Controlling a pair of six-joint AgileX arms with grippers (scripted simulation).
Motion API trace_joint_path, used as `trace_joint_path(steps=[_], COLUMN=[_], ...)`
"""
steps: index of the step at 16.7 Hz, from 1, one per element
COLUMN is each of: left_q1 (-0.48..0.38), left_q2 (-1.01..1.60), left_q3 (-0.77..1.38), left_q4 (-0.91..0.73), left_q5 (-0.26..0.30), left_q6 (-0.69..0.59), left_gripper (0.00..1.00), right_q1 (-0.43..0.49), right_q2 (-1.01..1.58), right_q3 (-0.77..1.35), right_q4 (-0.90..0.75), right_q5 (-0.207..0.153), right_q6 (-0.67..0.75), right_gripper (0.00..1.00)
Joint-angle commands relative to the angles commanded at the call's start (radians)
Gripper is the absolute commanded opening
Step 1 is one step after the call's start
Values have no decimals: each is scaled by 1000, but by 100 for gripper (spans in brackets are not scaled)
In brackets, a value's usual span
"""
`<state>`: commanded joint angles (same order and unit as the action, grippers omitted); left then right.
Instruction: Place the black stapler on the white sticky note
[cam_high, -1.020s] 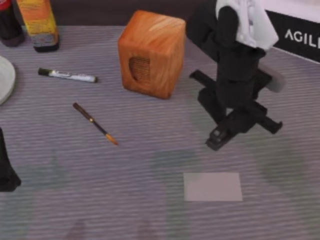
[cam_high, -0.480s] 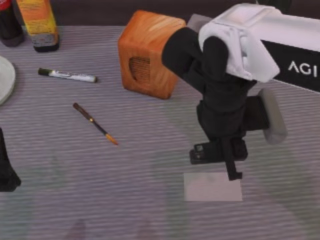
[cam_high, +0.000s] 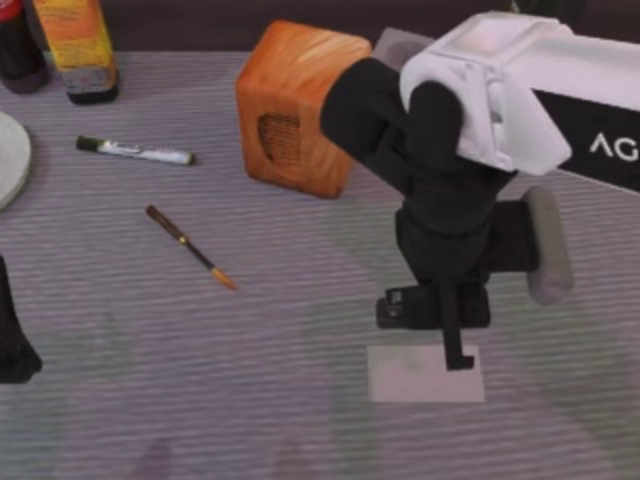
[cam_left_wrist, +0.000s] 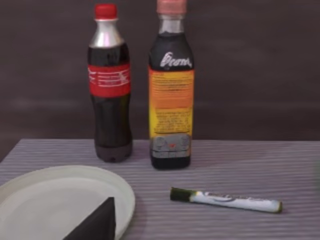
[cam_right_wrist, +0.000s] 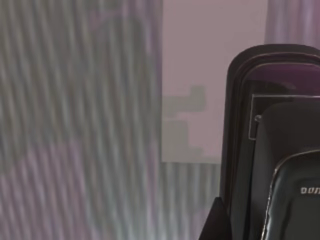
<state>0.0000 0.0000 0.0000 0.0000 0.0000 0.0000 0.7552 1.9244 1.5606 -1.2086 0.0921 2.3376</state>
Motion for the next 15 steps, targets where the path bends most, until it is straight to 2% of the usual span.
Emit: trace_joint_path(steps=[4,10,15], left_q1=[0,0,0], left_q2=[0,0,0], left_q3=[0,0,0], left_q4=[0,0,0], left_q5=[0,0,0], left_q6=[0,0,0], left_gripper=[100,100,100], right_q1=[-5,-17,-18], right_q2=[21,101,111], right_q3=[-54,-229,-252], right_q4=[73,341,367], right_q5=[1,1,1], right_q6=[-6,-20,-21], right_gripper=[0,0,0])
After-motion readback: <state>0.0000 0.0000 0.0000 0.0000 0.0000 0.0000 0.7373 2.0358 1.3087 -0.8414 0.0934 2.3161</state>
